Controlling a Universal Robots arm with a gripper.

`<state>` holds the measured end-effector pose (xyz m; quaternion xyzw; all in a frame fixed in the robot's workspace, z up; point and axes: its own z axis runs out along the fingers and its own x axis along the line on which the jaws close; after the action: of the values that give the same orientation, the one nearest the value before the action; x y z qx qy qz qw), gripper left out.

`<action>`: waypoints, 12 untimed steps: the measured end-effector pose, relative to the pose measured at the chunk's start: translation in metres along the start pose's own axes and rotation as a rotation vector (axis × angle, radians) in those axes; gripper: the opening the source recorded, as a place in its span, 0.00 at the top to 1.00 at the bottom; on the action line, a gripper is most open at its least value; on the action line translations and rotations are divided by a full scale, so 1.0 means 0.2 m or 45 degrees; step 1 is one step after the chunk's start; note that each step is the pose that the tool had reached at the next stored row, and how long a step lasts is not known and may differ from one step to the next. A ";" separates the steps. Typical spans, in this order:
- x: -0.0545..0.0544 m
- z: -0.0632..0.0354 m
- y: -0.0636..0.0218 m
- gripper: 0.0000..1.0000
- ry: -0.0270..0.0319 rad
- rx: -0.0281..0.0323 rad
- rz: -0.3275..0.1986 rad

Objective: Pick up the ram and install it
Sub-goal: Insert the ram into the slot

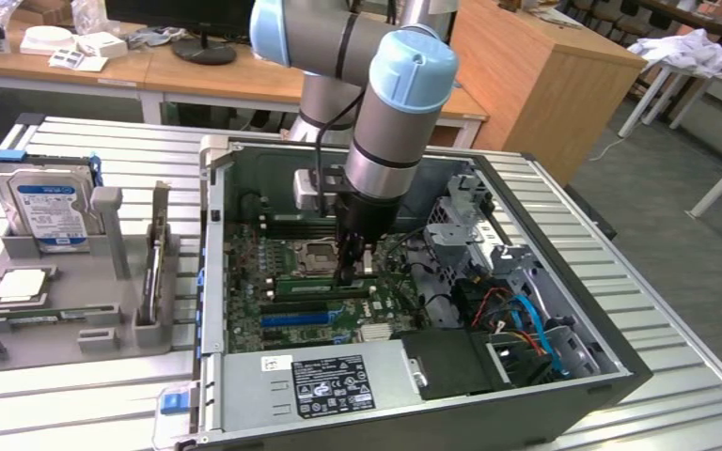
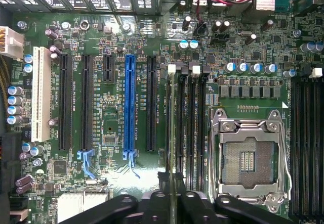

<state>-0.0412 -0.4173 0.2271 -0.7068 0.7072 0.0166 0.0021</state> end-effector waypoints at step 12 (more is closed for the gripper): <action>0.00 -0.007 0.000 0.75 0.0000 0.0001 0.000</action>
<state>-0.0412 -0.4173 0.2284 -0.7068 0.7072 0.0166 0.0021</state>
